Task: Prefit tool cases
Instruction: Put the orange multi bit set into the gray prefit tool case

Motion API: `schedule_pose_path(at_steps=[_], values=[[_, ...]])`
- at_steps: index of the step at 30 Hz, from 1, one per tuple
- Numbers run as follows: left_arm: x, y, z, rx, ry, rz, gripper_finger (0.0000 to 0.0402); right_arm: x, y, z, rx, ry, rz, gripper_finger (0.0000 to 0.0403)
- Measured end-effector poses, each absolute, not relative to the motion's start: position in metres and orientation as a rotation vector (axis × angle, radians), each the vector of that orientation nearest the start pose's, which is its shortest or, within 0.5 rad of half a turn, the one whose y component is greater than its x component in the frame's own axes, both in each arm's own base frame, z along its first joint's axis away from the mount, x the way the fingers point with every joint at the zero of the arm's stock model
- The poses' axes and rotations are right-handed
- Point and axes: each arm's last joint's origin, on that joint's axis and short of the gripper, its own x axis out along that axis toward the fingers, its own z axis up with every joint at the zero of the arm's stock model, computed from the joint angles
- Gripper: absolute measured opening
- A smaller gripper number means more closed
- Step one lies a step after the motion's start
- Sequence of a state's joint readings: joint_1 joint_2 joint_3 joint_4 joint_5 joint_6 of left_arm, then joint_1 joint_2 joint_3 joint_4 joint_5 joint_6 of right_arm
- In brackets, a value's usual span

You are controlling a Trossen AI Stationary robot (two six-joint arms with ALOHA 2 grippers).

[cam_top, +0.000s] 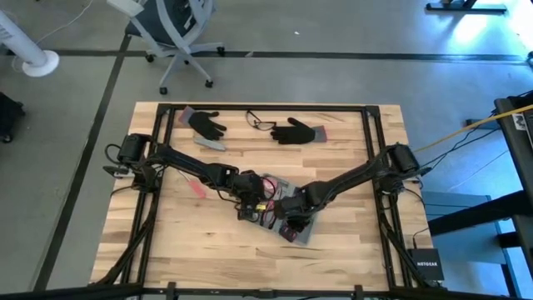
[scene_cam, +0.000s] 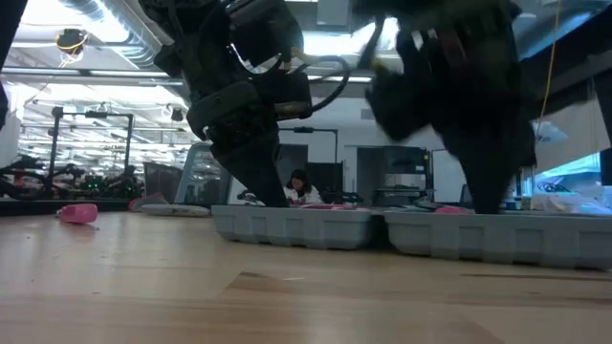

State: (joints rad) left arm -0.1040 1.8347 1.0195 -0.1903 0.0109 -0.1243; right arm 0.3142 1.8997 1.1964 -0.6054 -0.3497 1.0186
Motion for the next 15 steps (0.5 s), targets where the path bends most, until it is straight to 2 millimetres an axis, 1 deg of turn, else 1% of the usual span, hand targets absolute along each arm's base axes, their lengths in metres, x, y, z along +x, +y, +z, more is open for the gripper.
schedule_pose_path(at_steps=[4,7,10,15], values=[[0.351,-0.037,0.140,-0.072,1.007,-0.045,0.0000,0.338,0.126,0.126,0.786,1.561,-0.104,0.0000],[0.351,-0.038,0.140,-0.067,1.007,-0.050,0.0000,0.341,0.121,0.122,0.808,1.576,-0.090,0.0000],[0.351,-0.037,0.140,-0.066,1.006,-0.048,0.0000,0.336,0.115,0.132,0.793,1.578,-0.105,0.0000],[0.350,-0.036,0.139,-0.060,1.012,-0.040,0.0000,0.324,0.105,0.165,0.812,1.526,-0.182,0.0000]])
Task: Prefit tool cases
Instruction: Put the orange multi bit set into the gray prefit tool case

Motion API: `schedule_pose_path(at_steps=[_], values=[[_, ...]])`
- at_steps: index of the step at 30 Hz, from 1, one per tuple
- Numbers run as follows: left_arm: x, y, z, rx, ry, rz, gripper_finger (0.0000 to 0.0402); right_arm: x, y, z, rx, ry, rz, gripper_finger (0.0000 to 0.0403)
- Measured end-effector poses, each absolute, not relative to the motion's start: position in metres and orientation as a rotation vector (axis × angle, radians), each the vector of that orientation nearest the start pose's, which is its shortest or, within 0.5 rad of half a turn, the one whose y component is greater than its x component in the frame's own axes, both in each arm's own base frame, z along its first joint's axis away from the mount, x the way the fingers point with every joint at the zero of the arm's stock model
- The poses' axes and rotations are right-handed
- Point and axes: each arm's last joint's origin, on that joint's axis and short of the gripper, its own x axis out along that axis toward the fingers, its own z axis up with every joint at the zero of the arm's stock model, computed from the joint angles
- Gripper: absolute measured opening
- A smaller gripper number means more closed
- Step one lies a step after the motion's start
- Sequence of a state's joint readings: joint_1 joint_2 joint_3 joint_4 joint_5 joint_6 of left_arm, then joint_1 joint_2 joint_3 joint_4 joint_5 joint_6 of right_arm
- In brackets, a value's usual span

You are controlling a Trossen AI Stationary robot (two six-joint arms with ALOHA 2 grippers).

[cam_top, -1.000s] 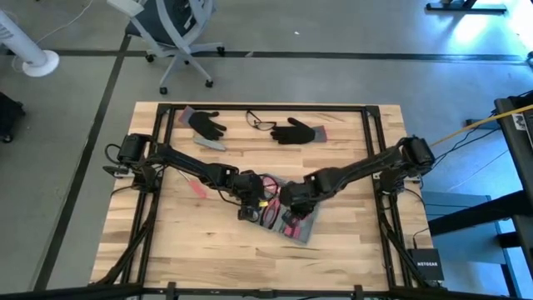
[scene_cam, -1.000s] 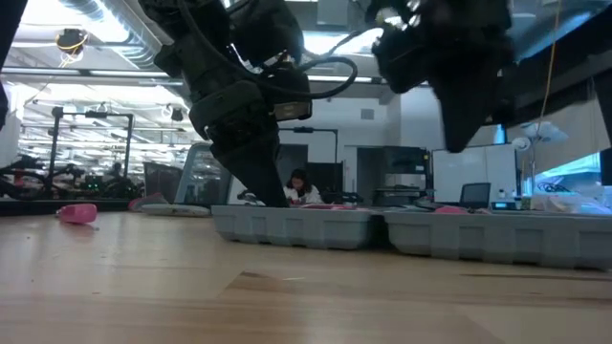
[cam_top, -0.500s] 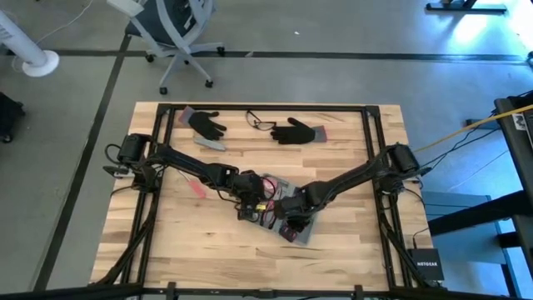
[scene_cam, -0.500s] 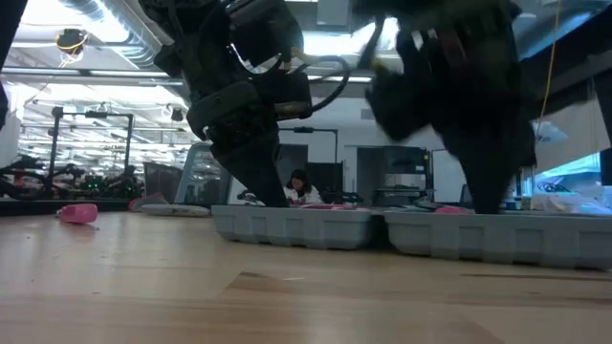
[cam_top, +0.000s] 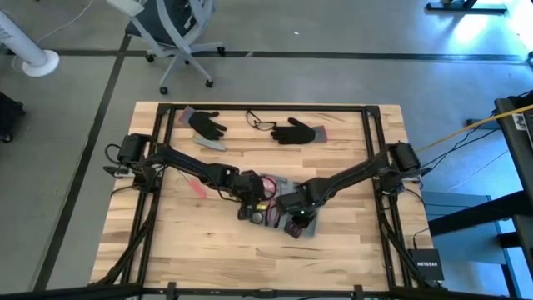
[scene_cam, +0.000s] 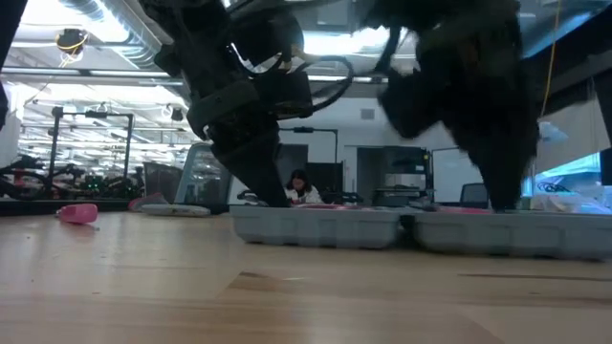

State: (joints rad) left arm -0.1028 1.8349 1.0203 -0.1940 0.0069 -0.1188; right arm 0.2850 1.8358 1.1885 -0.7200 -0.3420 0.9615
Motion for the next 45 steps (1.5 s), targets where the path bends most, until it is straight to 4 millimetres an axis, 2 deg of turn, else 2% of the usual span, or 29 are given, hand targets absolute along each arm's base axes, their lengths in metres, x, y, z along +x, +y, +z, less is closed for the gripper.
schedule_pose_path(at_steps=[3,9,14,19,23,26,33,35,39,45], values=[[0.350,-0.036,0.140,-0.055,1.013,-0.034,0.0000,0.318,0.104,0.188,0.853,1.479,-0.195,0.0000],[0.350,-0.036,0.139,-0.048,1.013,-0.024,0.0000,0.316,0.102,0.189,0.855,1.455,-0.267,0.0000],[0.350,-0.036,0.139,-0.052,1.013,-0.022,0.0000,0.322,0.102,0.166,0.794,1.477,-0.341,0.0000],[0.350,-0.036,0.139,-0.055,1.013,-0.020,0.0000,0.328,0.111,0.124,0.686,1.602,-0.335,0.0000],[0.350,-0.036,0.139,-0.053,1.014,-0.020,0.0000,0.330,0.108,0.118,0.674,1.629,-0.287,0.0000],[0.350,-0.036,0.139,-0.055,1.012,-0.021,0.0000,0.329,0.102,0.131,0.659,1.611,-0.294,0.0000],[0.350,-0.034,0.139,-0.039,1.014,0.011,0.0000,0.310,0.081,0.211,0.628,1.491,-0.410,0.0000],[0.350,-0.034,0.139,-0.036,1.011,0.015,0.0000,0.304,0.080,0.216,0.602,1.517,-0.445,0.0000],[0.350,-0.034,0.139,-0.036,1.011,0.017,0.0000,0.304,0.078,0.219,0.608,1.494,-0.467,0.0000],[0.350,-0.034,0.139,-0.046,1.011,0.022,0.0000,0.311,0.068,0.199,0.647,1.456,-0.530,0.0000]])
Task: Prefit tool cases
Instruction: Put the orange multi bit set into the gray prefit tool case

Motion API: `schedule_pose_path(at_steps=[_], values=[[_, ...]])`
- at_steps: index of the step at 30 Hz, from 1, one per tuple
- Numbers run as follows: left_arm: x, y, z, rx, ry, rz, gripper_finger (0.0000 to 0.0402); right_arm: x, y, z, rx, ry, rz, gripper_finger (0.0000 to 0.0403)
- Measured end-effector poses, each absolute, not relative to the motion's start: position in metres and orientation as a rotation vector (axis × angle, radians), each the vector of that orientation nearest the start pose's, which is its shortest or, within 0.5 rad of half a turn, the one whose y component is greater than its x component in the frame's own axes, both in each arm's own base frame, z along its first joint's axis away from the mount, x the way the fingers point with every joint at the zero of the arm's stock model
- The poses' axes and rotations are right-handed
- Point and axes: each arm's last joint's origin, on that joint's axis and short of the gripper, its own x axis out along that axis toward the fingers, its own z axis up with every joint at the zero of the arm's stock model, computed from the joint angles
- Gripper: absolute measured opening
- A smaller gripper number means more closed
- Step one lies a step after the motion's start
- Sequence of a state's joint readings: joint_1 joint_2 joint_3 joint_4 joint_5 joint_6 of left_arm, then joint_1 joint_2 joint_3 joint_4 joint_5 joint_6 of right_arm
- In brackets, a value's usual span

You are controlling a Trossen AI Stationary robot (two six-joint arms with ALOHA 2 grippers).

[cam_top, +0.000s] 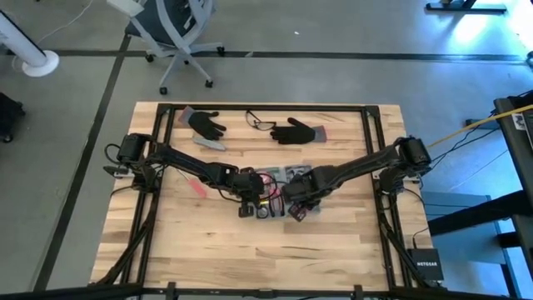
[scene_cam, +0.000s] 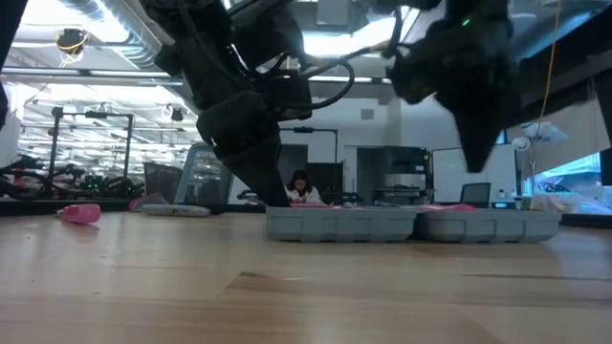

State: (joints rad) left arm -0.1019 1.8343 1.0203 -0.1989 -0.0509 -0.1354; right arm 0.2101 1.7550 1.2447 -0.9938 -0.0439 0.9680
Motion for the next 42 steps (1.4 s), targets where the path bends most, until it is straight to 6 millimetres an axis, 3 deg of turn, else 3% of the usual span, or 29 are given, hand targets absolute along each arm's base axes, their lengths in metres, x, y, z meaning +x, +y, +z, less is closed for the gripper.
schedule_pose_path(at_steps=[7,13,17,22,24,26,31,42], values=[[0.350,-0.034,0.139,-0.075,1.012,0.035,0.0000,0.302,0.040,0.156,0.744,1.447,-0.578,0.0000],[0.349,-0.034,0.138,-0.077,1.024,0.045,0.0000,0.292,0.047,0.128,0.876,1.446,-0.523,0.0000],[0.351,-0.030,0.139,-0.074,1.000,0.077,0.0000,0.287,0.043,0.134,0.861,1.473,-0.510,0.0000],[0.351,-0.022,0.139,-0.081,1.001,0.111,0.0000,0.287,0.034,0.173,0.829,1.371,-0.606,0.0000],[0.352,-0.019,0.139,-0.089,0.998,0.123,0.0000,0.295,0.039,0.191,0.833,1.319,-0.579,0.0000],[0.352,-0.017,0.139,-0.092,0.997,0.127,0.0000,0.297,0.048,0.196,0.815,1.326,-0.567,0.0000],[0.352,-0.017,0.139,-0.093,0.997,0.127,0.0000,0.302,0.059,0.187,0.802,1.322,-0.626,0.0000],[0.351,-0.018,0.139,-0.097,1.002,0.122,0.0000,0.309,0.065,0.126,0.733,1.482,-0.682,0.0000]])
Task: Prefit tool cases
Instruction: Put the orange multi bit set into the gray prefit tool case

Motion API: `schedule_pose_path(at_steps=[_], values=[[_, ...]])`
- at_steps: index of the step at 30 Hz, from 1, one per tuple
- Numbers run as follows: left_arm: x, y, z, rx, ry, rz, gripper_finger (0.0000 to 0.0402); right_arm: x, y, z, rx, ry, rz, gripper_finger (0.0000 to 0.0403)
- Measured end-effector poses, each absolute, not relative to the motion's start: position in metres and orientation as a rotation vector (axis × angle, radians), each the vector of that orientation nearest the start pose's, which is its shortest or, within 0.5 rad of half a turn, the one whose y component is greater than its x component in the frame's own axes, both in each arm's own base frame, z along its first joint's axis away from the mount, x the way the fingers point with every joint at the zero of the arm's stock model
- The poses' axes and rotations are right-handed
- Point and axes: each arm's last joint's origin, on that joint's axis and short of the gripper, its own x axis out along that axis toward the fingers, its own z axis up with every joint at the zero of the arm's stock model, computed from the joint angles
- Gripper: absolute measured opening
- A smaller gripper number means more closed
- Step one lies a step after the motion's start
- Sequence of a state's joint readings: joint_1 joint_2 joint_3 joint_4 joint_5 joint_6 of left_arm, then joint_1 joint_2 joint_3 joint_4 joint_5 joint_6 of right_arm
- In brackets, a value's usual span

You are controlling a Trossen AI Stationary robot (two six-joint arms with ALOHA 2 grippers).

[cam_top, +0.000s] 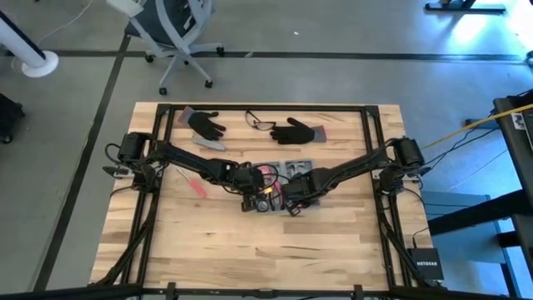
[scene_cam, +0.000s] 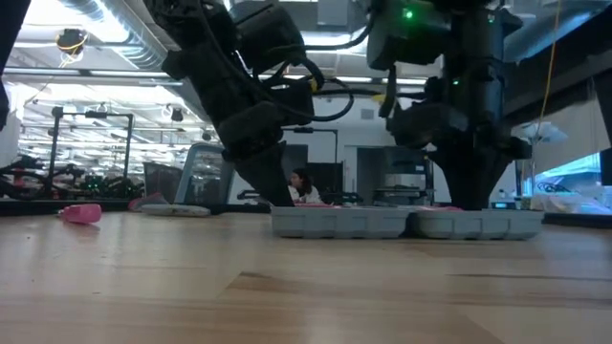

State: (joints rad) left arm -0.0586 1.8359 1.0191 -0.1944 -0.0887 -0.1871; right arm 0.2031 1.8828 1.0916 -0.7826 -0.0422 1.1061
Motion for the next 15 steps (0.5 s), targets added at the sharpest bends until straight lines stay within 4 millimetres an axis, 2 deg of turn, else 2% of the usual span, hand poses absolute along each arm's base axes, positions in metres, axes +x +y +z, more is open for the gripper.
schedule_pose_path(at_steps=[2,4,8,10,11,15], values=[[0.351,-0.018,0.139,-0.093,1.003,0.120,0.0000,0.310,0.065,0.123,0.722,1.488,-0.667,0.0000],[0.351,-0.018,0.139,-0.094,1.002,0.120,0.0000,0.310,0.063,0.131,0.716,1.472,-0.662,0.0000],[0.352,-0.018,0.139,-0.092,0.996,0.119,0.0000,0.303,0.049,0.172,0.726,1.420,-0.675,0.0000],[0.352,-0.018,0.140,-0.092,0.999,0.119,0.0000,0.301,0.044,0.195,0.736,1.340,-0.668,0.0000],[0.352,-0.018,0.140,-0.092,0.998,0.119,0.0000,0.299,0.042,0.201,0.731,1.329,-0.681,0.0000],[0.352,-0.018,0.140,-0.096,0.997,0.121,0.0000,0.293,0.042,0.204,0.720,1.361,-0.697,0.0000]])
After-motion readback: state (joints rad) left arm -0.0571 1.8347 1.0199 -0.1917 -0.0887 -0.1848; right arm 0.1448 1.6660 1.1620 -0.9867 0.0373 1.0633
